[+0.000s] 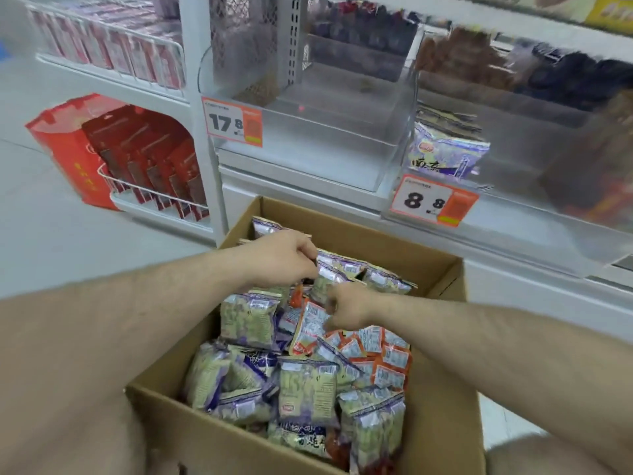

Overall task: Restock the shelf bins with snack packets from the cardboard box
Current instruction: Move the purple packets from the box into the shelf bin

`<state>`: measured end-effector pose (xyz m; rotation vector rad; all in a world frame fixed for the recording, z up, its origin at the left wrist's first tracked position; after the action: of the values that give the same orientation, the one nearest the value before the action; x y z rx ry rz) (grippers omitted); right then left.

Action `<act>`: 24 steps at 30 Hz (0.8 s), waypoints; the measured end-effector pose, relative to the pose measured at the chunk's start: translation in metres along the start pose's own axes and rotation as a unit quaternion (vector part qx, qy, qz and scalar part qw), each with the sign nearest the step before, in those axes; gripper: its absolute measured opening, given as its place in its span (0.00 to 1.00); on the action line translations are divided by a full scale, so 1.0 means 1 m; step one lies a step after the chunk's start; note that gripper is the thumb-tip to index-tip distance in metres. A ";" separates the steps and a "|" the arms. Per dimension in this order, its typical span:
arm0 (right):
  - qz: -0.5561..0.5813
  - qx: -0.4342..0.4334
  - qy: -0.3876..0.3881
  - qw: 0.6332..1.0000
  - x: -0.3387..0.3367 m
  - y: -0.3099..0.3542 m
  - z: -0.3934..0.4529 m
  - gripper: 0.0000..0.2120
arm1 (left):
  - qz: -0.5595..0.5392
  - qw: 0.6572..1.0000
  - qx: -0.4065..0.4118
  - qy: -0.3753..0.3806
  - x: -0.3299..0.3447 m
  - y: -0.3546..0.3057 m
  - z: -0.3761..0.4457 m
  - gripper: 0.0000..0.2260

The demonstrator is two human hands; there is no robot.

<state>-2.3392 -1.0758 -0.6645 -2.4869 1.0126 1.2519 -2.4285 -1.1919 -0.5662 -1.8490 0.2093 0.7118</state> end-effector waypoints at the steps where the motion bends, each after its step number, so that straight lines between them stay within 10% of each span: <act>1: -0.035 0.028 0.064 0.997 0.022 0.001 0.011 0.21 | -0.005 1.000 -0.010 0.009 0.001 0.003 -0.002 0.06; 4: -0.070 0.085 0.126 0.986 0.072 0.007 0.027 0.21 | -0.020 0.999 -0.029 0.029 0.005 0.015 -0.005 0.06; 11: 0.037 0.168 0.007 0.985 0.096 0.002 0.004 0.42 | -0.069 0.996 -0.051 0.025 0.002 0.019 0.000 0.03; 16: -0.004 0.153 0.060 0.986 0.102 0.004 -0.014 0.17 | -0.102 0.993 -0.046 0.029 -0.001 0.015 -0.003 0.01; 20: 0.089 0.142 0.080 0.983 0.084 0.001 -0.032 0.17 | -0.109 0.991 -0.069 0.028 -0.007 0.020 -0.010 0.07; 24: 0.256 0.070 -0.124 0.956 0.032 0.001 -0.061 0.16 | -0.154 0.975 -0.159 0.032 -0.009 0.031 -0.025 0.20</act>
<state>-2.2874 -1.1188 -0.6501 -1.9577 1.6695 1.5135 -2.4410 -1.2284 -0.5798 -2.1496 -0.1581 0.4894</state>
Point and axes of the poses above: each hand's wrist, its own z-axis towards the middle knuckle, its own x-axis out of the palm, y = z × x, the point moved 4 cm from there along z, towards the middle knuckle, and after that the axes turned 10 degrees about x, right-handed, at the moved point
